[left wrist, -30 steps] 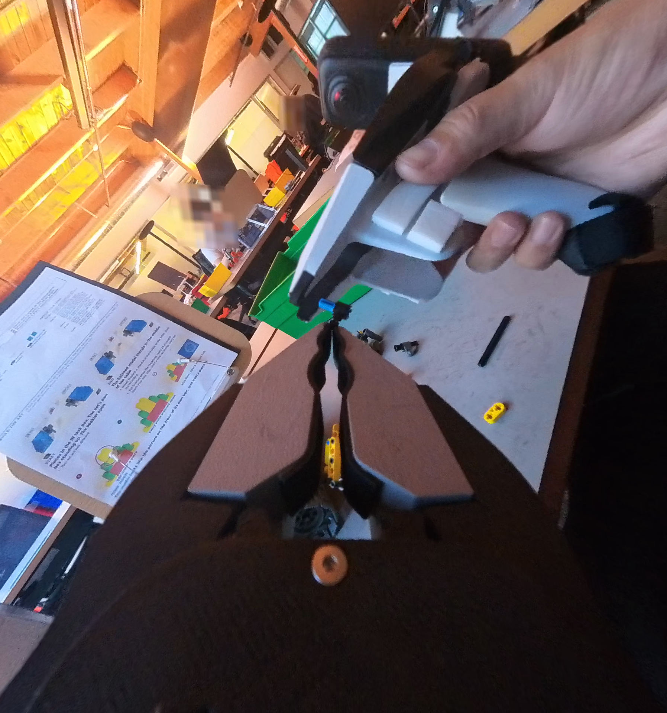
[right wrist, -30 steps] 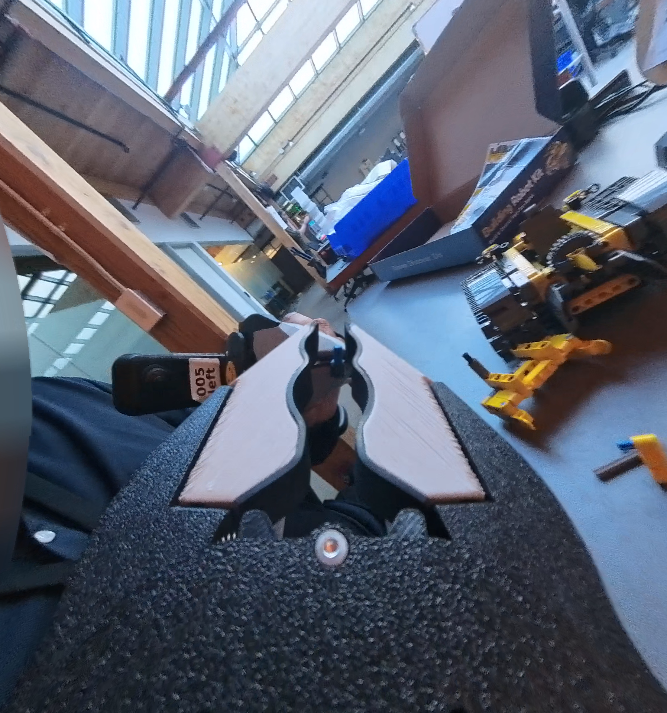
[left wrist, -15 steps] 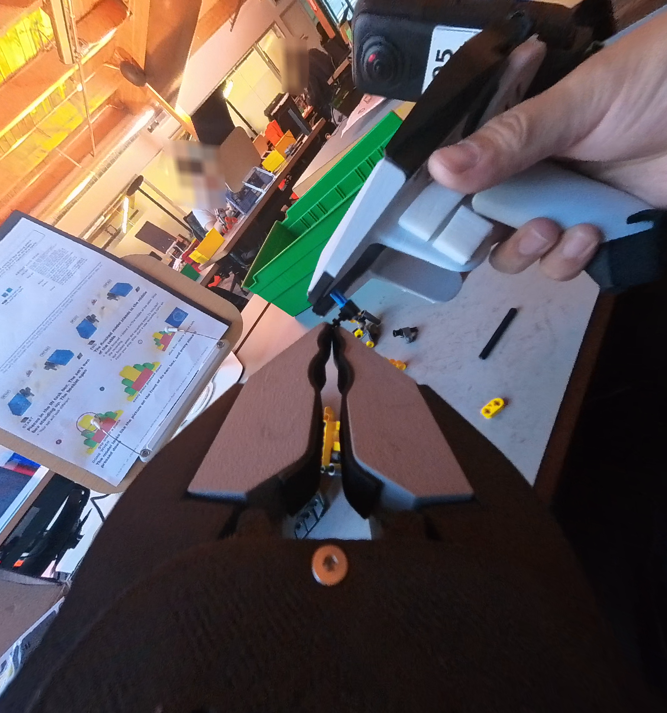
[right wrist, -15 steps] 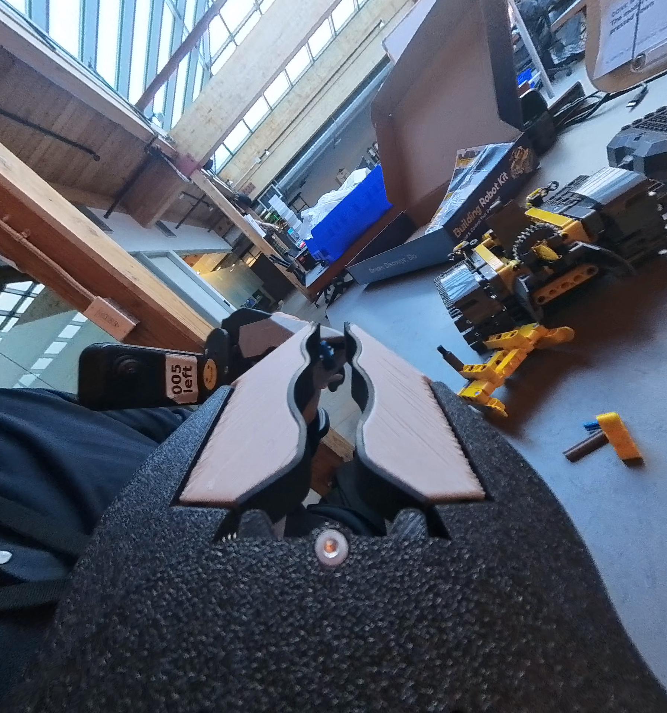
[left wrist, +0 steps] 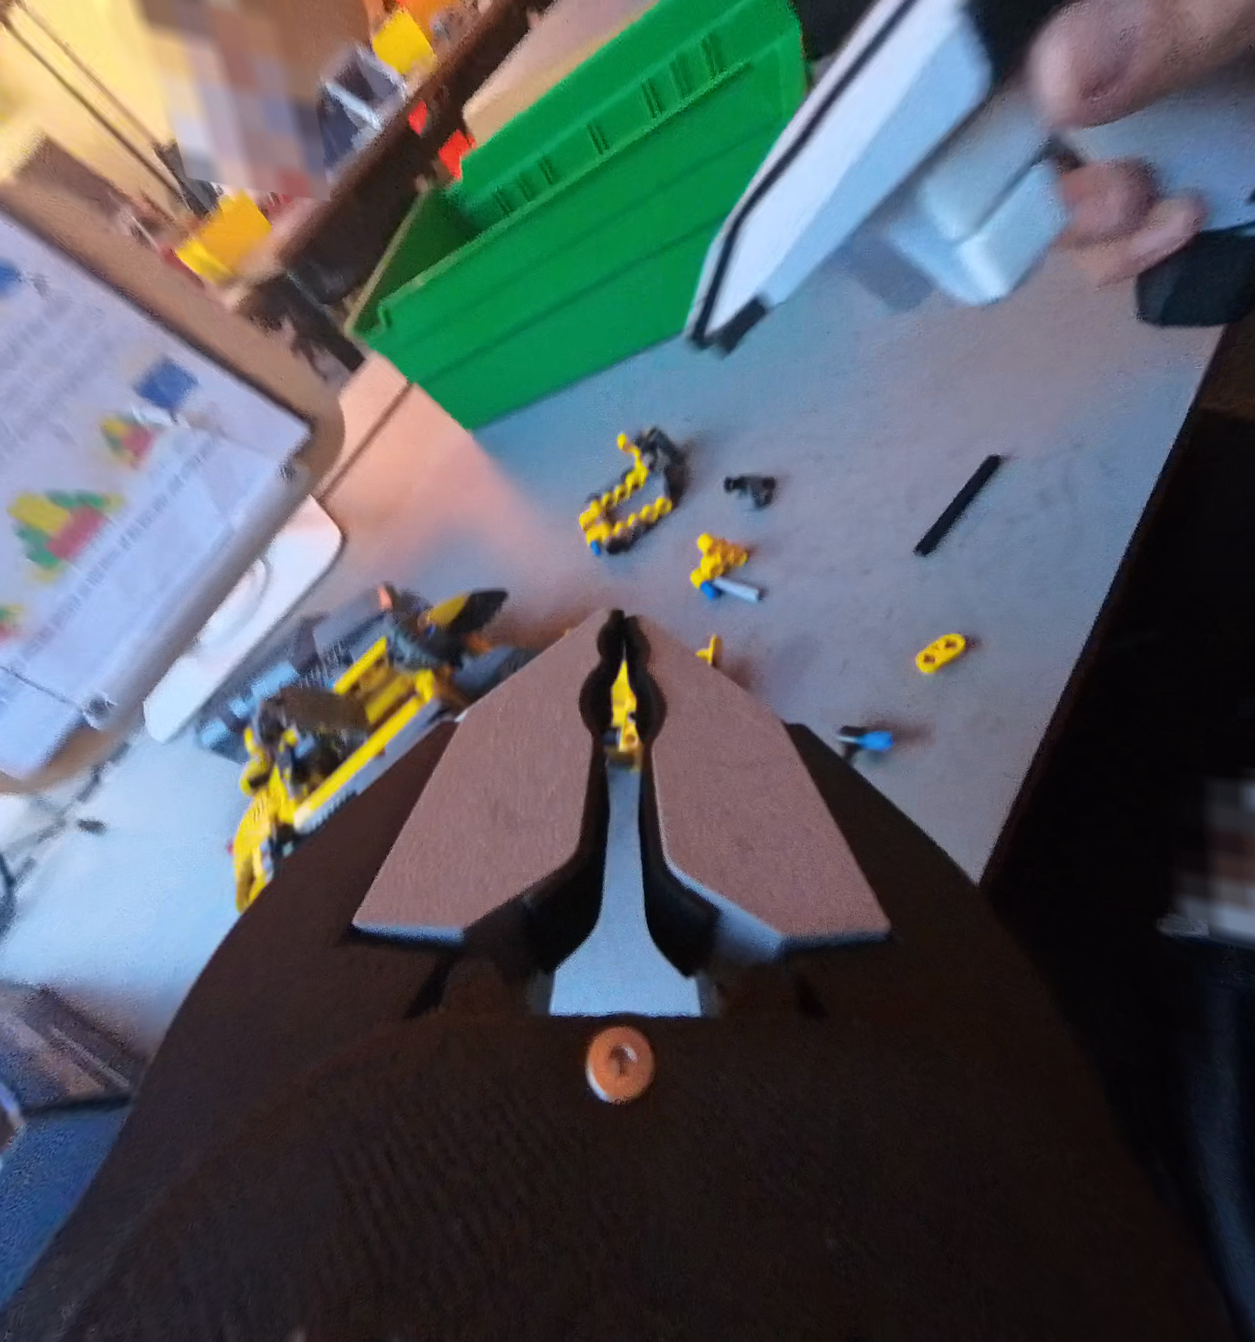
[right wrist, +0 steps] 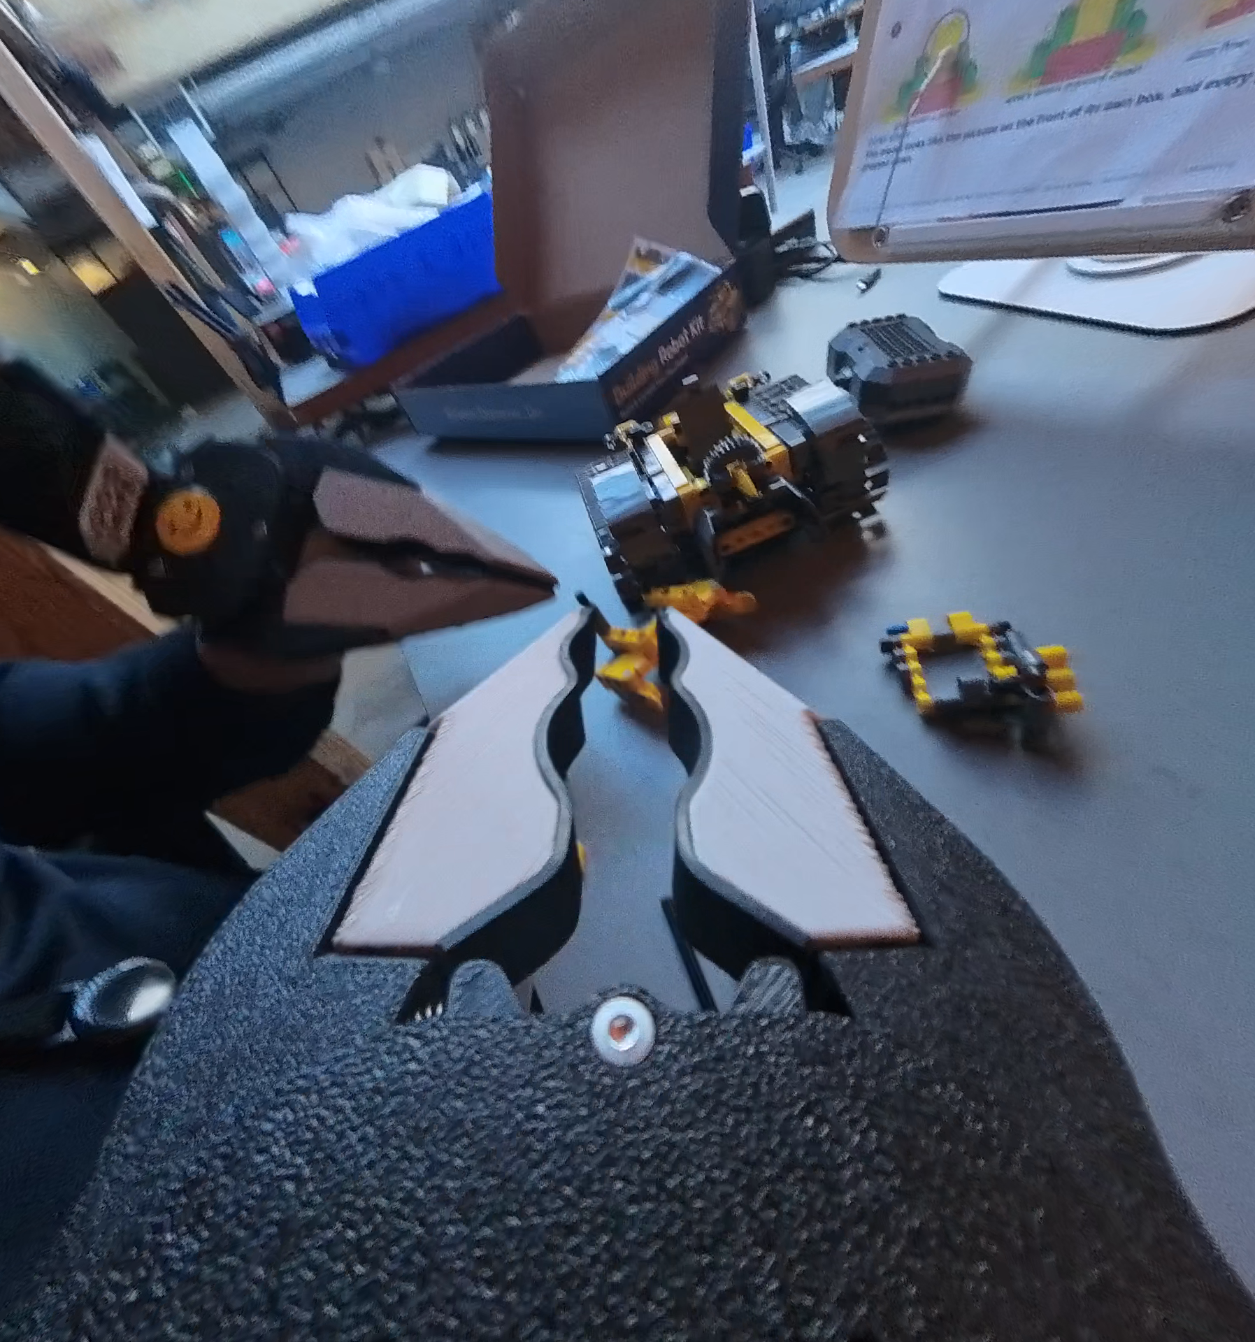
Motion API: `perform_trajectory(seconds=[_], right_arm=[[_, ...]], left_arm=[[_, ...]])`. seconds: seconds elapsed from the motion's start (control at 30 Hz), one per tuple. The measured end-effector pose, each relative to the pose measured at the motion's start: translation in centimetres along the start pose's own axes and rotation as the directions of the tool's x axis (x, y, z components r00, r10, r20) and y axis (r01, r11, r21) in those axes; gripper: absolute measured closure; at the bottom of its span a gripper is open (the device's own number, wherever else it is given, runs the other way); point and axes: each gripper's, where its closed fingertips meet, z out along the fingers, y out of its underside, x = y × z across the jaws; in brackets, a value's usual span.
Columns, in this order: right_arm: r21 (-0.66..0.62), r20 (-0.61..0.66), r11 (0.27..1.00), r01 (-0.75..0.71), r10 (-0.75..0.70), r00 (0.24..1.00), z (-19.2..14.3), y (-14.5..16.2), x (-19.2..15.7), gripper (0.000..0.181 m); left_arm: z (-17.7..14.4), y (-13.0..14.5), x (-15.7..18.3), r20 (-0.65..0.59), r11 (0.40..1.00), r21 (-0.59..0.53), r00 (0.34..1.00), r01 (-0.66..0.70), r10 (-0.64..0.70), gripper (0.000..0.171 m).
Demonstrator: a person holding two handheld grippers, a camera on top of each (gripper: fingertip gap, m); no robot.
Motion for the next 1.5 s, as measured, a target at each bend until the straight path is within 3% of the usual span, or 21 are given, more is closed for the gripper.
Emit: perform_trajectory(seconds=[0.13, 0.33, 0.43, 0.57, 0.67, 0.8, 0.93, 1.03, 1.17, 1.33, 1.5], right_arm=[[-0.118, -0.01, 0.987, 0.108, -0.11, 0.994, -0.9, 3.1, -0.1, 0.164], [-0.323, 0.092, 0.888, 0.327, -0.314, 0.945, -0.6, 8.7, -2.4, 0.166], [-0.357, 0.076, 0.855, 0.375, -0.374, 0.924, -0.5, 9.2, -2.1, 0.166], [-0.399, -0.001, 0.827, 0.396, -0.432, 0.902, -2.0, 9.4, 0.2, 0.165], [-0.388, -0.038, 0.852, 0.352, -0.397, 0.917, -3.8, 9.6, 1.9, 0.164], [-0.402, -0.031, 0.853, 0.334, -0.378, 0.925, -5.3, 10.8, 3.0, 0.163], [-0.438, 0.005, 0.825, 0.358, -0.396, 0.918, -5.3, 11.5, 2.8, 0.179], [-0.453, 0.018, 0.826, 0.336, -0.368, 0.93, -5.1, 11.6, 2.8, 0.18], [-0.459, -0.058, 0.842, 0.285, -0.349, 0.935, -5.0, 11.3, 3.8, 0.18], [-0.399, -0.063, 0.884, 0.244, -0.292, 0.954, -5.2, 10.7, 3.8, 0.174], [-0.286, -0.073, 0.936, 0.203, -0.233, 0.97, -4.5, 7.9, 3.0, 0.163]], left_arm=[[-1.5, 2.5, 0.1, -0.125, 0.99, -0.088, 0.985, 0.106, -0.116, 0.171], [-2.2, 5.9, 6.0, -0.308, 0.975, -0.196, 0.937, 0.108, -0.166, 0.159], [-1.9, 5.8, 8.1, -0.374, 0.972, -0.207, 0.908, 0.115, -0.188, 0.147], [-1.1, 5.0, 8.7, -0.38, 0.976, -0.182, 0.906, 0.123, -0.185, 0.147], [-0.7, 4.7, 9.2, -0.41, 0.967, -0.166, 0.878, 0.193, -0.246, 0.151], [-0.4, 4.7, 8.9, -0.375, 0.972, -0.148, 0.899, 0.183, -0.226, 0.153], [-0.1, 4.5, 9.0, -0.376, 0.969, -0.156, 0.896, 0.192, -0.238, 0.152], [0.2, 4.3, 9.1, -0.384, 0.965, -0.17, 0.888, 0.202, -0.254, 0.152], [0.6, 4.3, 8.9, -0.381, 0.96, -0.185, 0.885, 0.21, -0.267, 0.157], [0.8, 4.4, 8.5, -0.34, 0.962, -0.175, 0.904, 0.21, -0.259, 0.157], [0.7, 4.6, 8.0, -0.294, 0.966, -0.16, 0.925, 0.202, -0.242, 0.151]])
